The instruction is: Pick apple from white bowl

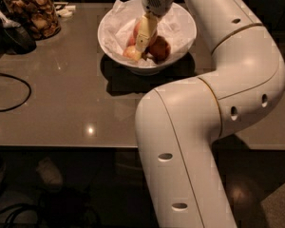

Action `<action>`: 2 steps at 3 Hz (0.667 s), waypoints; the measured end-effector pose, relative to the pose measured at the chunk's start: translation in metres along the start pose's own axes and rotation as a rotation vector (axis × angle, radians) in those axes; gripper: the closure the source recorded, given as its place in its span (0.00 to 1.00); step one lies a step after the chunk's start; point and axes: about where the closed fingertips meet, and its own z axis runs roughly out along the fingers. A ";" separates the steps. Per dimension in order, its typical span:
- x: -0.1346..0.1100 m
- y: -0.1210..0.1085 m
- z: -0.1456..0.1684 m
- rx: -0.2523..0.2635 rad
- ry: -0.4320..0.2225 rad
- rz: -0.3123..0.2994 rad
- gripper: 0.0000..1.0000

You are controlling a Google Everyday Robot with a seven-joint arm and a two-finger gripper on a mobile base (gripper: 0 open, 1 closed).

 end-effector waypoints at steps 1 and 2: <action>0.001 0.001 0.006 -0.016 0.003 -0.002 0.10; 0.001 0.001 0.006 -0.016 0.003 -0.002 0.29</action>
Offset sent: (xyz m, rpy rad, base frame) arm -0.0004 0.0003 -0.0052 0.0014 0.0129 0.0050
